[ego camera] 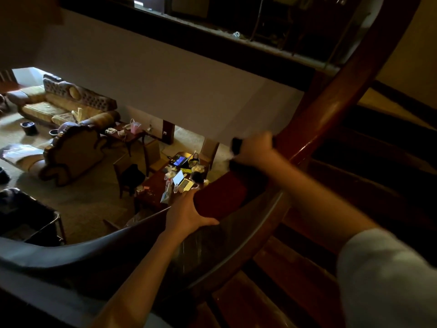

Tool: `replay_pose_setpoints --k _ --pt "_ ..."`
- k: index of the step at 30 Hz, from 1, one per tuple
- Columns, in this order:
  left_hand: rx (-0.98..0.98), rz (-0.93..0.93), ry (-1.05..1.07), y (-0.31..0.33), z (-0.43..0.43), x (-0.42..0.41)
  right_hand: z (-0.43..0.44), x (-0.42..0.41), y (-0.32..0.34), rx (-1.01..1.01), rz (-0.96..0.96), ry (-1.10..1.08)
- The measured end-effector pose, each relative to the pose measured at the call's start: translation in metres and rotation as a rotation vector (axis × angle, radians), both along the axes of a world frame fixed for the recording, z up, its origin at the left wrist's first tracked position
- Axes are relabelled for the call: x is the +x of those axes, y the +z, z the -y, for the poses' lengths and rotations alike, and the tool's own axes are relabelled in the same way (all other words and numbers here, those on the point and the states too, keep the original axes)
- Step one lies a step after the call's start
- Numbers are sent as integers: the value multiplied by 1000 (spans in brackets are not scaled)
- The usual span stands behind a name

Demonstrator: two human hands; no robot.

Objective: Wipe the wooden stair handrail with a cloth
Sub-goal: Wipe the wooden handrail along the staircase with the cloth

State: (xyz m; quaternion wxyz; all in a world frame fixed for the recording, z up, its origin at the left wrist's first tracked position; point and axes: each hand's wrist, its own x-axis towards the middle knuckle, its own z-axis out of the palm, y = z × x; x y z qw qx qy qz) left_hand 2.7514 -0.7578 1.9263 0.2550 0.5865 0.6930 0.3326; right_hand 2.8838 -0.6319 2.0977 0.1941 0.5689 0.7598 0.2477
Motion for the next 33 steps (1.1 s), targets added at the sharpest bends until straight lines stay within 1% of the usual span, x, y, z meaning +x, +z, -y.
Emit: replay_pose_setpoints --k 2,4,7,9,11,13,14,17,18,20,21,22,23,24,25,26,27,28,30,33 --pt "-3 15 29 -6 5 -2 38 -30 -45 -56 -142 124" --pt "8 13 9 -16 8 -7 72 -39 -81 -79 -207 237" --pt "37 30 -35 -23 8 -17 94 -8 -100 -109 -366 394" --pt "57 -14 -47 -27 5 -20 89 23 -92 -69 -420 421" --pt "39 -37 -55 -26 4 -21 83 47 -80 51 -453 360" --pt "36 -22 -63 -25 3 -21 88 50 -82 126 -491 273" --pt "40 -18 -66 -27 3 -21 95 42 -92 115 -502 257" --pt "67 -20 -91 -28 1 -23 123 6 -128 -15 -545 393" --pt "79 -19 -115 -29 1 -25 128 2 -135 -24 -568 451" --pt "74 -12 -154 -31 -1 -30 128 16 -138 92 -656 516" --pt "63 -15 -167 -30 -2 -32 124 26 -138 179 -748 495" --pt "48 -23 -182 -30 -2 -33 122 34 -138 268 -885 420" --pt "37 -36 -200 -29 -4 -35 121 34 -138 349 -1087 309" --pt "29 -52 -220 -27 -6 -38 122 24 -140 419 -1342 190" --pt "27 -71 -237 -25 -8 -39 123 4 -142 469 -1601 70" --pt "27 -93 -252 -24 -10 -41 125 -20 -147 496 -1812 -39" --pt "26 -105 -265 -25 -11 -43 128 -42 -154 519 -1930 -115" --pt "26 -106 -283 -26 -11 -46 132 -60 -164 546 -1965 -152" --pt "27 -86 -359 -30 -7 -51 147 -83 -187 555 -1955 -153" --pt "-6 -37 -463 -31 -3 -62 143 -84 -194 589 -1974 -152"
